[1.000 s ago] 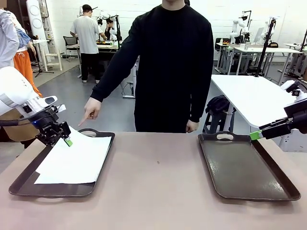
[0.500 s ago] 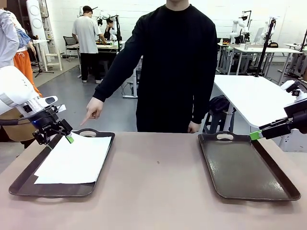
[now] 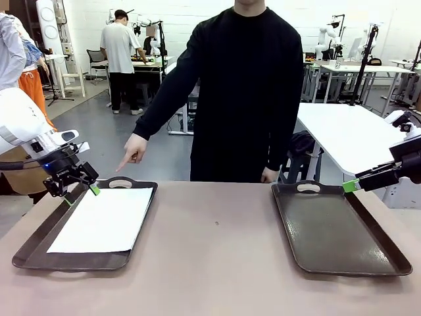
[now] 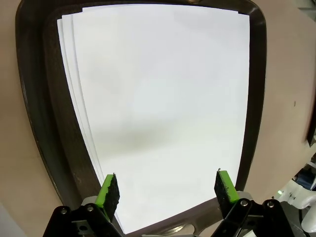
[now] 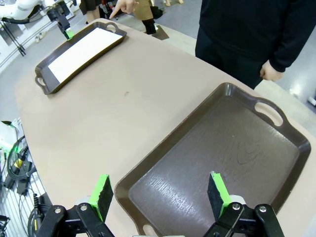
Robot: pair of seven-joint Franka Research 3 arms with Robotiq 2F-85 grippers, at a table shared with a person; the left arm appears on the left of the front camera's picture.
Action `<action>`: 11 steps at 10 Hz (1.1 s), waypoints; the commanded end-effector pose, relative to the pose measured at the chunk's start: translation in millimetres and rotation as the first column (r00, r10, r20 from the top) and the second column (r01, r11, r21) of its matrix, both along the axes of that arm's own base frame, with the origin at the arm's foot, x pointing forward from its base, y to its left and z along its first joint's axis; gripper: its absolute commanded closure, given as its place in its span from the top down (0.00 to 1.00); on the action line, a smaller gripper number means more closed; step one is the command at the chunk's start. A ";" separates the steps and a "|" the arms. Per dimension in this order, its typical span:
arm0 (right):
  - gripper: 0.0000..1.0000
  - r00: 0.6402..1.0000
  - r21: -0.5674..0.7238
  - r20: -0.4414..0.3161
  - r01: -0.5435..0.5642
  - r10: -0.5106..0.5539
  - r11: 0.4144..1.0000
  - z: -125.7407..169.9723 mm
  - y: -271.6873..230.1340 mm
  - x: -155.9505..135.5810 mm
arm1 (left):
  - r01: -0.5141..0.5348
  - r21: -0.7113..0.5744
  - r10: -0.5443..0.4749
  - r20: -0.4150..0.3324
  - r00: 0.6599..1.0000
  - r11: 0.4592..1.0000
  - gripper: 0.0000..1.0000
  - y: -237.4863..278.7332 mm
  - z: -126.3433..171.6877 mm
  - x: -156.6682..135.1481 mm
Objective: Sort the A4 documents.
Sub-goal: Place the A4 Paper in the designated Handle tray.
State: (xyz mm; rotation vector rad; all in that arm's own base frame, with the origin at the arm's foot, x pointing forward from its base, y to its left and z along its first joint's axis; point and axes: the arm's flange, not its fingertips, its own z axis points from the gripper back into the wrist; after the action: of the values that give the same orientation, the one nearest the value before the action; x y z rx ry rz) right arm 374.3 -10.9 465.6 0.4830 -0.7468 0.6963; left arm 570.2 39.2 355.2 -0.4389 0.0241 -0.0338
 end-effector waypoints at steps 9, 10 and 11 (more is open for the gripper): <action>1.00 1.000 0.026 0.015 -0.015 0.015 1.000 -3.7 0.5 4.9 | 0.000 0.000 0.000 0.000 1.000 1.000 1.00 0.0 0.0 0.0; 1.00 1.000 0.026 0.015 -0.015 0.015 1.000 -3.7 0.5 4.9 | 0.000 0.000 0.000 0.000 1.000 1.000 1.00 0.0 0.0 0.0; 1.00 1.000 0.026 0.015 -0.015 0.015 1.000 -3.7 0.5 4.9 | 0.000 0.000 0.000 0.000 1.000 1.000 1.00 0.0 0.0 0.0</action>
State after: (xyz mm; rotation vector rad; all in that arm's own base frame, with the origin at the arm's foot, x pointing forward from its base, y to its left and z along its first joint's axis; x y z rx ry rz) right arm 374.3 -10.9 465.6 0.4830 -0.7468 0.6963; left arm 570.0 38.6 354.6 -0.4393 0.0289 -0.0187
